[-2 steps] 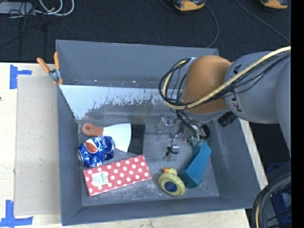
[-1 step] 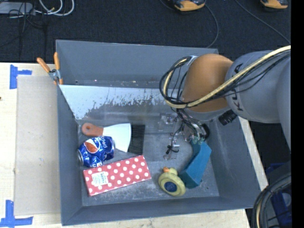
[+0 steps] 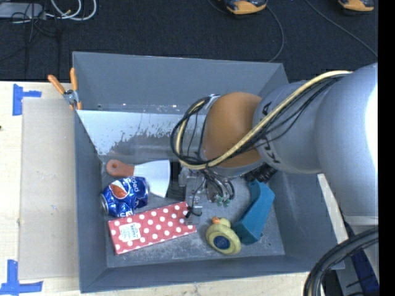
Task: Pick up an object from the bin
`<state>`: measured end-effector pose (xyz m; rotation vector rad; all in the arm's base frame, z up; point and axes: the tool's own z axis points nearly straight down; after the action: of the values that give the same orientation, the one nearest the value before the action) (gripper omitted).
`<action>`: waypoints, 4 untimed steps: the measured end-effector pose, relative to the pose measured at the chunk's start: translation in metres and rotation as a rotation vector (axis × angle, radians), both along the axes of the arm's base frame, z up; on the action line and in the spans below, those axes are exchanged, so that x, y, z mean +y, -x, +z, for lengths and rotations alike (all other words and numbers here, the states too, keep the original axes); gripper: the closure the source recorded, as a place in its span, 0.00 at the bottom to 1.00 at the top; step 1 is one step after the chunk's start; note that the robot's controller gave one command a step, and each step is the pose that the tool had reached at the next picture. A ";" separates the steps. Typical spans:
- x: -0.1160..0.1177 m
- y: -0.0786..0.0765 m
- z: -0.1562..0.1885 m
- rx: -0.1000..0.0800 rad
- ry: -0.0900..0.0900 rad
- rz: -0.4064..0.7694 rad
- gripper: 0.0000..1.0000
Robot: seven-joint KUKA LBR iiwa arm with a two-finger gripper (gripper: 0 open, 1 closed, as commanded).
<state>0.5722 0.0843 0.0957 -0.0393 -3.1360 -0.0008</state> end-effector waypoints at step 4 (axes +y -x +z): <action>0.044 0.053 -0.026 0.007 0.000 0.184 1.00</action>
Offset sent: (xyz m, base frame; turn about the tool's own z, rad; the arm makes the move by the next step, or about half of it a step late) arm -0.0438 0.0397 0.0043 -0.1195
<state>0.5188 0.1279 0.0695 0.2482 -3.1190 -0.0003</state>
